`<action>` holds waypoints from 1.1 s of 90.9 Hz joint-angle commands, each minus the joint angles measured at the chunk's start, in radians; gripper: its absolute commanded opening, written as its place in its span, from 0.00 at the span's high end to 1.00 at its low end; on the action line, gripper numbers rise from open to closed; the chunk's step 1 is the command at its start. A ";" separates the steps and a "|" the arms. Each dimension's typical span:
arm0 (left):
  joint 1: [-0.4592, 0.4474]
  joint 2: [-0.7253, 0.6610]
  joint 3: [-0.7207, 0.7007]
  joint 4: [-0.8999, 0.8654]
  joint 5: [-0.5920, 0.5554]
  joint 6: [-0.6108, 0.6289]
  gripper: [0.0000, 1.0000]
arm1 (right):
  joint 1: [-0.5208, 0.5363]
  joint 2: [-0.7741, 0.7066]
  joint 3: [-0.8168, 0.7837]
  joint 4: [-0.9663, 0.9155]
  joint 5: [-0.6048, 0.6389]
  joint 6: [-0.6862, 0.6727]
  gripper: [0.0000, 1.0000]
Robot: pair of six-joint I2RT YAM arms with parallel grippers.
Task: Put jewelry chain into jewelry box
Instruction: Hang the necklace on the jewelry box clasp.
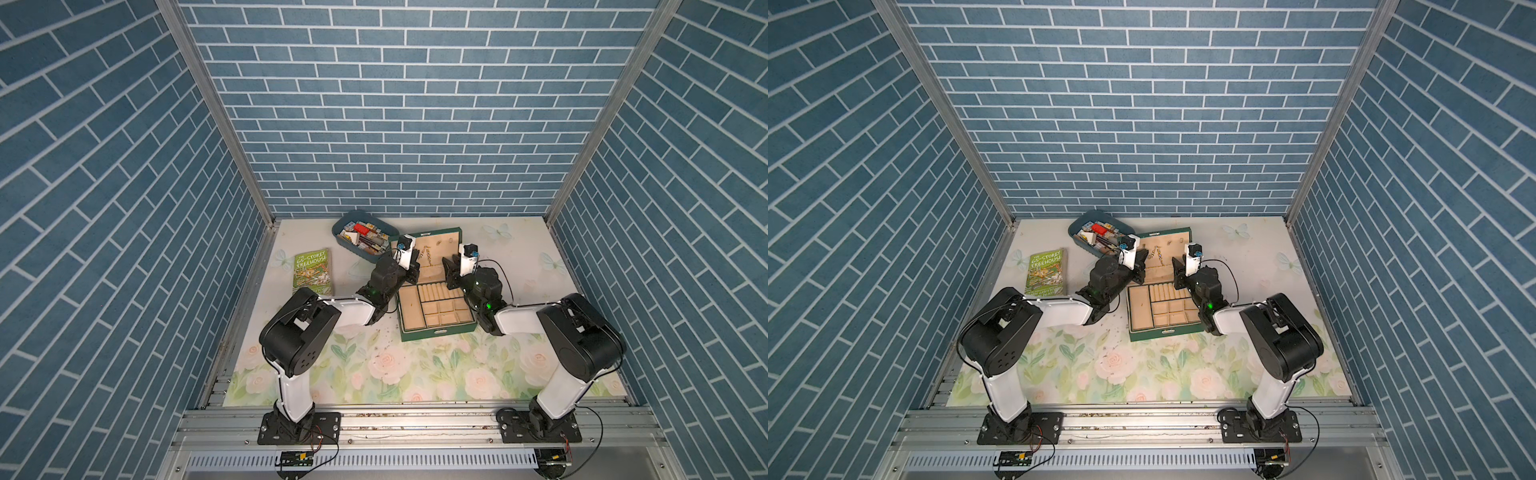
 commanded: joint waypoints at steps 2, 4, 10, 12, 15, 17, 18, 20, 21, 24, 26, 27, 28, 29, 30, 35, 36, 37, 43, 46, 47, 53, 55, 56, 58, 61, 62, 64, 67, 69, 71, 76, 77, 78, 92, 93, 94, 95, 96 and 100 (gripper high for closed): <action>-0.016 0.001 -0.001 -0.006 0.024 -0.022 1.00 | 0.000 -0.052 -0.025 -0.009 0.027 0.027 0.58; -0.017 -0.002 -0.005 -0.007 0.026 -0.026 1.00 | 0.001 -0.056 -0.029 -0.010 0.028 0.028 0.58; -0.023 -0.006 -0.016 -0.008 0.030 -0.035 1.00 | 0.001 -0.059 -0.037 -0.009 0.034 0.034 0.57; -0.026 -0.005 -0.018 -0.011 0.030 -0.038 1.00 | 0.001 -0.060 -0.039 -0.009 0.035 0.035 0.56; -0.028 -0.004 -0.019 -0.020 0.032 -0.043 0.98 | 0.000 -0.062 -0.042 -0.010 0.035 0.037 0.56; -0.030 -0.002 -0.018 -0.026 0.034 -0.046 0.95 | 0.002 -0.064 -0.043 -0.010 0.036 0.040 0.56; -0.031 -0.001 -0.017 -0.029 0.034 -0.049 0.93 | 0.001 -0.065 -0.044 -0.010 0.037 0.041 0.56; -0.032 0.004 -0.015 -0.035 0.036 -0.052 0.90 | 0.000 -0.066 -0.045 -0.010 0.037 0.042 0.55; -0.032 0.006 -0.014 -0.039 0.039 -0.055 0.89 | 0.001 -0.067 -0.046 -0.010 0.037 0.042 0.55; -0.033 0.013 -0.009 -0.048 0.044 -0.060 0.86 | 0.001 -0.068 -0.048 -0.011 0.037 0.044 0.55; -0.035 0.018 -0.006 -0.052 0.047 -0.064 0.84 | 0.001 -0.070 -0.050 -0.013 0.036 0.045 0.55; -0.035 0.020 -0.004 -0.054 0.049 -0.066 0.84 | 0.001 -0.070 -0.050 -0.014 0.036 0.046 0.55; -0.034 0.023 -0.001 -0.056 0.051 -0.067 0.83 | 0.001 -0.071 -0.050 -0.015 0.037 0.046 0.55; -0.034 0.025 0.001 -0.059 0.053 -0.069 0.82 | 0.001 -0.071 -0.051 -0.015 0.039 0.047 0.54; -0.034 0.029 0.002 -0.062 0.055 -0.071 0.82 | 0.001 -0.073 -0.050 -0.016 0.039 0.047 0.54; -0.037 0.040 0.013 -0.073 0.062 -0.075 0.79 | 0.001 -0.077 -0.054 -0.020 0.043 0.047 0.54; -0.036 0.042 0.015 -0.076 0.064 -0.075 0.79 | 0.001 -0.078 -0.054 -0.020 0.044 0.047 0.54; -0.037 0.043 0.018 -0.077 0.064 -0.075 0.78 | 0.001 -0.079 -0.055 -0.020 0.043 0.046 0.54; -0.039 0.051 0.031 -0.089 0.070 -0.076 0.77 | 0.000 -0.082 -0.056 -0.024 0.047 0.043 0.54; -0.039 0.053 0.034 -0.092 0.071 -0.075 0.77 | 0.001 -0.083 -0.055 -0.026 0.050 0.042 0.54; -0.039 0.052 0.035 -0.093 0.071 -0.075 0.77 | 0.001 -0.083 -0.055 -0.027 0.050 0.041 0.54; -0.041 0.053 0.036 -0.093 0.072 -0.075 0.77 | 0.000 -0.085 -0.055 -0.028 0.052 0.040 0.53; -0.040 0.053 0.036 -0.092 0.073 -0.075 0.77 | 0.001 -0.084 -0.055 -0.027 0.052 0.040 0.53; -0.040 0.053 0.035 -0.092 0.073 -0.075 0.77 | 0.001 -0.084 -0.055 -0.027 0.052 0.040 0.53; -0.041 0.052 0.034 -0.093 0.073 -0.075 0.76 | 0.001 -0.084 -0.055 -0.027 0.052 0.039 0.53; -0.041 0.049 0.033 -0.092 0.072 -0.075 0.77 | 0.001 -0.084 -0.053 -0.027 0.052 0.038 0.53; -0.041 0.047 0.033 -0.093 0.072 -0.075 0.76 | 0.000 -0.083 -0.053 -0.028 0.052 0.038 0.53; -0.040 0.044 0.031 -0.092 0.071 -0.075 0.76 | 0.001 -0.083 -0.053 -0.026 0.051 0.038 0.53; -0.041 0.038 0.028 -0.092 0.071 -0.074 0.76 | 0.000 -0.082 -0.052 -0.025 0.048 0.037 0.53; -0.041 0.032 0.026 -0.092 0.070 -0.074 0.76 | 0.000 -0.082 -0.051 -0.026 0.048 0.036 0.53; -0.041 0.026 0.023 -0.092 0.070 -0.074 0.76 | -0.001 -0.083 -0.050 -0.026 0.047 0.034 0.53; -0.041 0.001 0.015 -0.091 0.070 -0.072 0.73 | 0.000 -0.084 -0.049 -0.021 0.045 0.025 0.53; -0.041 -0.005 0.013 -0.091 0.070 -0.072 0.72 | 0.000 -0.087 -0.049 -0.021 0.042 0.022 0.53; -0.041 -0.011 0.011 -0.092 0.068 -0.070 0.72 | 0.000 -0.088 -0.048 -0.021 0.041 0.018 0.53; -0.036 -0.117 0.023 -0.173 0.029 -0.063 0.53 | 0.000 -0.097 -0.012 -0.050 -0.003 -0.053 0.53; -0.034 -0.125 0.027 -0.183 0.028 -0.063 0.52 | 0.001 -0.097 -0.009 -0.052 -0.006 -0.061 0.53; -0.032 -0.132 0.031 -0.194 0.026 -0.064 0.50 | 0.000 -0.097 -0.006 -0.053 -0.012 -0.068 0.53; -0.030 -0.139 0.038 -0.204 0.023 -0.065 0.49 | 0.001 -0.097 -0.003 -0.056 -0.017 -0.076 0.53; -0.028 -0.147 0.045 -0.216 0.023 -0.066 0.47 | 0.001 -0.097 -0.001 -0.059 -0.021 -0.083 0.53; -0.012 -0.168 0.078 -0.267 0.027 -0.076 0.42 | 0.001 -0.099 0.010 -0.063 -0.048 -0.112 0.54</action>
